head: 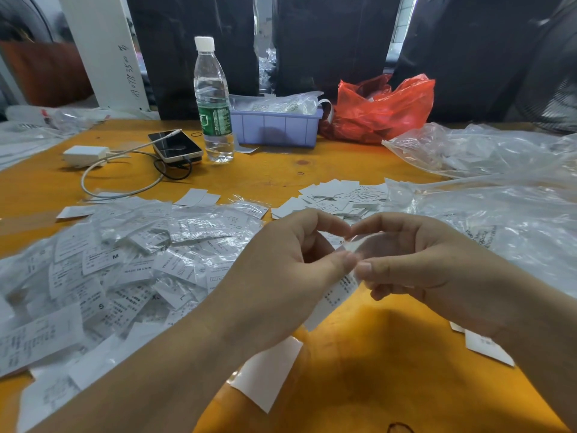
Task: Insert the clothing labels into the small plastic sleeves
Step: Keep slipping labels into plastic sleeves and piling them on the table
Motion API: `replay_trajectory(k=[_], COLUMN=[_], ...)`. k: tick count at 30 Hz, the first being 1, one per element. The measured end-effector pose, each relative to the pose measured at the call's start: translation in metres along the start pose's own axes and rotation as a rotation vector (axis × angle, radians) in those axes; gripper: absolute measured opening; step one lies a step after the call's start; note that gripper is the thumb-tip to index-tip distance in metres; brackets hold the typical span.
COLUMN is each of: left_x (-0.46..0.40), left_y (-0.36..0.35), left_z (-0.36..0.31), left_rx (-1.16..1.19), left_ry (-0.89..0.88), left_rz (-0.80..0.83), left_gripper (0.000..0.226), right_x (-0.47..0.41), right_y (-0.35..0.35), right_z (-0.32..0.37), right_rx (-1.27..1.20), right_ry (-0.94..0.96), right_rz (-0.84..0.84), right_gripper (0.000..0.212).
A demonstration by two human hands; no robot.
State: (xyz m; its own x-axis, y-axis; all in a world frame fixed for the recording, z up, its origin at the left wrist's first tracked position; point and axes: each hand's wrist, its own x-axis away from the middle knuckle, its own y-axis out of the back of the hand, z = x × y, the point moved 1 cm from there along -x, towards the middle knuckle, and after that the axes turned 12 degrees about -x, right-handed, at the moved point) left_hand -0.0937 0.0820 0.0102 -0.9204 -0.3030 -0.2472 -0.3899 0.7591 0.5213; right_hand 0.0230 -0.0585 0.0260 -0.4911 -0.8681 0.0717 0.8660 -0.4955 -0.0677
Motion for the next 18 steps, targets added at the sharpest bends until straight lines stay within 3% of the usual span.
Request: replay_trajectory(k=[8, 18], left_x=[-0.0011, -0.0060], left_y=[-0.0013, 0.0018], left_z=[0.0023, 0.0068], left_rx=[-0.042, 0.188], left_ry=[0.084, 0.204], left_rz=[0.059, 0.199], left_gripper=[0.023, 0.013], right_x=[-0.0014, 0.0001], right_y=[-0.0002, -0.0010], right_z=[0.0033, 0.0034], right_rx=[-0.065, 0.040], right_ry=[0.026, 0.016], right_rz=[-0.066, -0.013], right_gripper=[0.062, 0.065])
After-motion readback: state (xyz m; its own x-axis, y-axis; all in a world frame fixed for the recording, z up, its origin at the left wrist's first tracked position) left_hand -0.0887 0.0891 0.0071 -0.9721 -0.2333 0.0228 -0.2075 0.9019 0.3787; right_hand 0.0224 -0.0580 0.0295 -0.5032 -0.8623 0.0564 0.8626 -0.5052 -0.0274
